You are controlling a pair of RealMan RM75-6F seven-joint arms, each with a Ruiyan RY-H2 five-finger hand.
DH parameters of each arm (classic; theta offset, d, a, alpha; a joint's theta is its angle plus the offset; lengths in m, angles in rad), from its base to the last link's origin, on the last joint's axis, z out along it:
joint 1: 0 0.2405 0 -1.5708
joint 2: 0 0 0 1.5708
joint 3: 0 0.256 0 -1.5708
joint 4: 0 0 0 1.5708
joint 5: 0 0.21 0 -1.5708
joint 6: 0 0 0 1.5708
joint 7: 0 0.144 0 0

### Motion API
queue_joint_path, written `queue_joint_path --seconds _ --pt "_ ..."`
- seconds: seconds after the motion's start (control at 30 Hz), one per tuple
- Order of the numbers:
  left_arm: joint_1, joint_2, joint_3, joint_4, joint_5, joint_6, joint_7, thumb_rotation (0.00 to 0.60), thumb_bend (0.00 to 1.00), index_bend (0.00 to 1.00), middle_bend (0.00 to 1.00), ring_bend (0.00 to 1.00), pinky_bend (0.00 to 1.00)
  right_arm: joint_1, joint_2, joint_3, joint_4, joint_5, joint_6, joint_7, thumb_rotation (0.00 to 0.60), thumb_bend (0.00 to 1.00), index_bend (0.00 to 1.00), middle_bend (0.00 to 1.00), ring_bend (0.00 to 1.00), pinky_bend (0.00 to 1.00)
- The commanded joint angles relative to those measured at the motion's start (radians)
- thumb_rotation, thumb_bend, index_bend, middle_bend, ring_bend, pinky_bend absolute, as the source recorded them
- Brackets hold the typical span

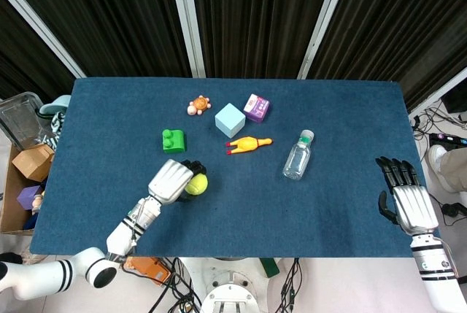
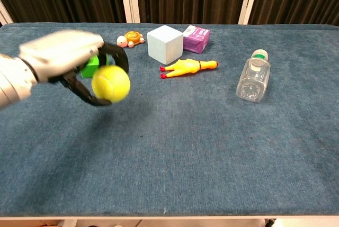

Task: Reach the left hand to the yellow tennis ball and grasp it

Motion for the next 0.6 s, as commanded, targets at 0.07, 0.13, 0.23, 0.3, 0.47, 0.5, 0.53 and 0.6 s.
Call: queue_joint_path --seconds 0.07,0.13,0.23,0.3,0.47,0.5,0.53,0.6 --pt "0.002 0.139 -0.055 -0.152 -0.007 0.047 0.091 0.600 0.29 0.60 0.62 0.56 0.79 0.001 0.000 0.000 0.000 0.001 -0.002 -0.002 0.600 0.85 0.01 0.12 0.10 0.07" --pt "0.007 0.205 -0.081 -0.225 -0.008 0.072 0.124 0.600 0.28 0.60 0.62 0.56 0.79 0.001 -0.001 -0.001 -0.002 -0.001 -0.002 -0.005 0.600 0.85 0.01 0.12 0.10 0.07" --pt "0.015 0.285 -0.116 -0.308 -0.012 0.110 0.160 0.600 0.28 0.60 0.62 0.56 0.79 0.001 -0.003 -0.003 -0.004 -0.005 0.001 -0.011 0.600 0.85 0.01 0.12 0.10 0.07" --pt "0.022 0.326 -0.135 -0.349 -0.021 0.127 0.171 0.600 0.28 0.60 0.62 0.56 0.79 0.000 -0.003 -0.004 -0.005 -0.007 0.002 -0.012 0.600 0.85 0.01 0.12 0.10 0.07" --pt "0.046 0.421 -0.172 -0.418 -0.038 0.178 0.169 0.600 0.28 0.60 0.62 0.56 0.79 0.000 -0.003 -0.003 -0.005 0.000 -0.001 -0.009 0.600 0.85 0.01 0.12 0.10 0.07" --pt "0.052 0.433 -0.175 -0.424 -0.040 0.189 0.162 0.600 0.28 0.60 0.62 0.56 0.79 0.001 -0.002 -0.003 -0.005 0.000 -0.001 -0.009 0.600 0.85 0.01 0.12 0.10 0.07" --pt "0.059 0.446 -0.178 -0.429 -0.042 0.201 0.151 0.600 0.28 0.60 0.62 0.56 0.79 0.001 -0.002 -0.002 -0.005 0.000 -0.001 -0.009 0.600 0.85 0.01 0.12 0.10 0.07" --pt "0.068 0.464 -0.178 -0.429 -0.045 0.212 0.135 0.600 0.28 0.60 0.62 0.56 0.79 0.001 -0.003 -0.002 -0.005 0.000 0.000 -0.009 0.600 0.85 0.01 0.12 0.10 0.07"
